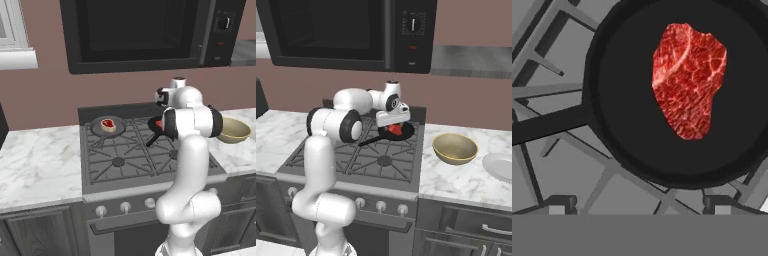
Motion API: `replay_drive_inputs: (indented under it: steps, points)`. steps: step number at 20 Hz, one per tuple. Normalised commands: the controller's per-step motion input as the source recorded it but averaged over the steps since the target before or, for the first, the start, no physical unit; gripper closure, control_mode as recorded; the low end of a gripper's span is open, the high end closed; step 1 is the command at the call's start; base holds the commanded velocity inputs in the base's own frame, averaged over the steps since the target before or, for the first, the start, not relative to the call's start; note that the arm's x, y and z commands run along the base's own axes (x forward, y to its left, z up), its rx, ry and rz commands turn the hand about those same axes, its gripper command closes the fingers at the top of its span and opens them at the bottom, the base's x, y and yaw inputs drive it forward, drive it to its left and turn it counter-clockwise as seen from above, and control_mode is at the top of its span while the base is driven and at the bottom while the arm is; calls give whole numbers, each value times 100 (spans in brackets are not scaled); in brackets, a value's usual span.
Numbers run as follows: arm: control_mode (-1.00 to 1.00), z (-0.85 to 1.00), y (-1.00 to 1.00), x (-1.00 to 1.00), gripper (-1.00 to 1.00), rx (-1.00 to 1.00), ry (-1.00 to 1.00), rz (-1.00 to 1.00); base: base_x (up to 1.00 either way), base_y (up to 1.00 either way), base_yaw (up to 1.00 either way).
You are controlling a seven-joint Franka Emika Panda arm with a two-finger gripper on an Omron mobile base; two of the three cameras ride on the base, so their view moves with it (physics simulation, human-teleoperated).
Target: Place one of the steaks on the plate and the other in the bowl. Then place the bowl in the fridge.
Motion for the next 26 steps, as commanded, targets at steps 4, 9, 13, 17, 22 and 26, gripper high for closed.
replay_drive_inputs:
  steps: [4,9,13,17,22,26]
  points:
    - [-100,-27,-1,59,-100,0,0,-1,0,0,0]
    - [-100,-22,-4,51,-100,0,0,-1,0,0,0]
    - [-100,-19,-21,24,-100,0,0,0,0,0,0]
    - [-100,-7,-19,7,-100,0,0,0,0,0,0]
    - [-100,-15,0,-1,-100,0,3,0,0,0,0]
    - [-100,-27,0,0,-100,0,0,0,0,0,0]
